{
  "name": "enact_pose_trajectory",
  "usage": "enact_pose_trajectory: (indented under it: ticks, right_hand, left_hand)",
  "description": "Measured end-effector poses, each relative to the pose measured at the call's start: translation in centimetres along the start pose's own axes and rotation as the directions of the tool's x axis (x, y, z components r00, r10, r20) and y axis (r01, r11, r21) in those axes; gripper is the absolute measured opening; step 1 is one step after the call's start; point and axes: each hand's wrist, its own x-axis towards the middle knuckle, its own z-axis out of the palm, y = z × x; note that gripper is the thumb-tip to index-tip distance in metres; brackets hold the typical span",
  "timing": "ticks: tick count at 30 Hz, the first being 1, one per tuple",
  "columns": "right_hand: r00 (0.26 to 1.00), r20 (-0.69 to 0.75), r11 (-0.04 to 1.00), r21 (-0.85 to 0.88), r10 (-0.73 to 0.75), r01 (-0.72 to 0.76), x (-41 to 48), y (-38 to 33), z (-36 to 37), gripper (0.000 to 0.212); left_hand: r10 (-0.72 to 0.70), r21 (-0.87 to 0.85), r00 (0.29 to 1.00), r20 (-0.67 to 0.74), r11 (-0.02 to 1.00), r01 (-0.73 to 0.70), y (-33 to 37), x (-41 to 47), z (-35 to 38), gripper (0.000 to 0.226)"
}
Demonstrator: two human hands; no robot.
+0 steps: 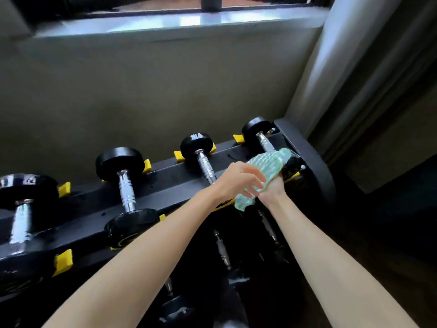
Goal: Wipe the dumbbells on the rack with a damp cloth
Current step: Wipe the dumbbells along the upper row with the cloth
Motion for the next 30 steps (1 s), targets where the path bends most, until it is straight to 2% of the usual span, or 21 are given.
enact_pose_trajectory:
  ticks: [1,3,5,7,9,10,12,13,15,17,19,22,26,30]
  right_hand:
    - [0.997,0.059,0.999,-0.025,0.039,-0.038,1.7,-0.2,0.2,0.051]
    - [0.977,0.155,0.973,-0.197,0.148,-0.116,5.1,-0.3,1.2,0.058]
    - [0.939,0.227,0.894,-0.425,0.257,-0.142,8.3,0.2,2.9,0.055]
    - [0.904,0.233,0.805,-0.568,0.357,-0.171,9.7,0.6,5.0,0.046]
    - [0.866,0.232,0.717,-0.671,0.443,-0.187,11.4,1.0,7.9,0.052]
    - [0.848,0.24,0.666,-0.727,0.473,-0.166,12.5,1.6,9.1,0.061]
    - [0.858,0.23,0.579,-0.81,0.46,-0.093,13.4,2.4,11.2,0.078]
    - [0.876,0.218,0.545,-0.836,0.431,-0.061,13.6,2.8,11.9,0.076]
    - [0.887,0.226,0.476,-0.879,0.404,0.007,13.4,3.7,12.5,0.054]
    - [0.875,0.239,0.391,-0.918,0.421,0.063,13.3,4.6,12.2,0.022]
    - [0.886,0.244,0.378,-0.922,0.394,0.086,13.2,4.8,12.1,0.011]
    - [0.885,0.217,0.325,-0.942,0.411,0.08,13.0,4.5,11.7,0.026]
    - [0.795,0.167,0.194,-0.979,0.584,0.063,11.6,4.4,8.6,0.032]
    - [0.802,0.198,-0.014,-0.969,0.563,0.248,10.0,3.2,7.3,0.041]
  left_hand:
    - [-0.02,-0.046,0.996,-0.087,0.999,0.016,-0.3,0.9,-0.6,0.031]
    - [-0.099,-0.175,0.942,-0.321,0.984,0.044,-1.5,2.7,-2.4,0.029]
    - [-0.188,-0.204,0.827,-0.53,0.975,0.09,-3.0,3.9,-4.7,0.024]
    - [-0.257,-0.21,0.704,-0.662,0.965,0.154,-5.2,4.4,-6.8,0.027]
    - [-0.331,-0.252,0.606,-0.724,0.944,0.214,-7.2,4.6,-8.3,0.029]
    - [-0.367,-0.274,0.57,-0.735,0.93,0.245,-8.1,4.6,-8.8,0.03]
    - [-0.425,-0.312,0.522,-0.739,0.904,0.294,-9.5,4.6,-9.3,0.032]
    - [-0.447,-0.327,0.504,-0.739,0.892,0.312,-10.2,4.6,-9.4,0.033]
    - [-0.487,-0.353,0.469,-0.736,0.869,0.348,-11.2,4.7,-9.4,0.032]
    - [-0.524,-0.38,0.455,-0.72,0.846,0.373,-11.9,4.6,-9.0,0.032]
    - [-0.552,-0.404,0.459,-0.696,0.83,0.385,-12.4,4.5,-8.6,0.031]
    - [-0.58,-0.418,0.478,-0.66,0.811,0.409,-12.4,4.2,-8.2,0.029]
    - [-0.59,-0.397,0.516,-0.621,0.804,0.443,-11.9,4.0,-7.4,0.029]
    - [-0.587,-0.384,0.566,-0.58,0.809,0.446,-11.7,3.8,-6.5,0.041]
